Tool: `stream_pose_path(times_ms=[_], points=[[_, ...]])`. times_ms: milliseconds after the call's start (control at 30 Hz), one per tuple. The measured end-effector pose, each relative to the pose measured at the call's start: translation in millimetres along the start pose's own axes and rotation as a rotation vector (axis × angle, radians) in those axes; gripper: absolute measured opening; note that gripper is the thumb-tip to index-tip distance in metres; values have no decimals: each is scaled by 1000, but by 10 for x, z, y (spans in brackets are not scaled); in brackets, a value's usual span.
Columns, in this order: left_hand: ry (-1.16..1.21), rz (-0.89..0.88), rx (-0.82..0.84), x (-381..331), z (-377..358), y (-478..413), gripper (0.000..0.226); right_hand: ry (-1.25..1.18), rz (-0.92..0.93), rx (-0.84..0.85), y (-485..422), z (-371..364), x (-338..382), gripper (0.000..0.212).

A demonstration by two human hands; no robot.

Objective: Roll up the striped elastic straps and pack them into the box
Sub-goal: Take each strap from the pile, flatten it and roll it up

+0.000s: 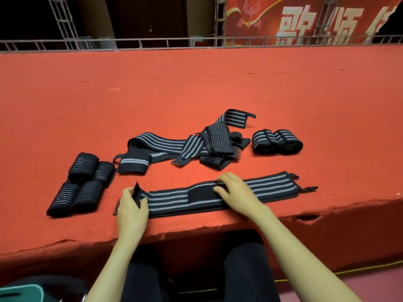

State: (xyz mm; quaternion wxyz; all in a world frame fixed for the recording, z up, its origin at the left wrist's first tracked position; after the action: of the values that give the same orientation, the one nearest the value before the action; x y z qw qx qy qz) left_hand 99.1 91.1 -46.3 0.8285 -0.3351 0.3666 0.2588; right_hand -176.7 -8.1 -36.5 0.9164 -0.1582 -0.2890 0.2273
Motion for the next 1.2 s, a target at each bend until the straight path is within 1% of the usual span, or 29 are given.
stream_pose_path(times_ms=[67,133,200,267,367,500,533,600,667,833,967,1100,1133,1200], points=[[18,39,8,34,11,-7,33,-52,110,155,23,-276,331,51],[37,75,8,52,43,-15,35,-29,125,296,55,-479,508,71],[43,108,14,77,73,-36,35,11,122,363,63,-592,586,79],[60,133,32,117,74,-72,35,39,133,364,44,-613,633,79],[158,237,75,212,54,-140,38,52,169,325,4,-580,678,78],[247,357,104,292,59,-213,37,-13,173,301,-14,-575,745,72],[225,351,122,297,51,-226,36,-14,173,320,-3,-604,752,69],[89,289,177,318,36,-232,36,-9,171,348,26,-669,747,67],[14,231,194,322,42,-230,38,-45,145,341,36,-682,718,69],[38,216,191,289,84,-206,41,-97,86,316,19,-652,595,81],[-4,180,176,209,97,-210,44,-99,74,318,36,-657,550,90],[-95,103,155,165,131,-193,50,-103,63,348,32,-659,572,92],[-126,78,158,157,140,-189,52,-87,55,360,15,-658,605,89],[-197,46,161,148,167,-198,54,-47,41,352,-36,-673,696,67]])
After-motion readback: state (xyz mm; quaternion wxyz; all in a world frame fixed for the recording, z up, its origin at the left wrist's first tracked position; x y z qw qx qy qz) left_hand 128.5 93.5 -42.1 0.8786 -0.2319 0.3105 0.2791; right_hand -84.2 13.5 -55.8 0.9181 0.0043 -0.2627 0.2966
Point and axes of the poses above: each hand's wrist, its own y-axis away from the middle knuckle, its own z-axis out of the back of the hand, x = y × z, the point moved 9 cm from there along -y, towards the middle knuckle, and after that the axes turned 11 degrees about -x, right-handed, at the moved point
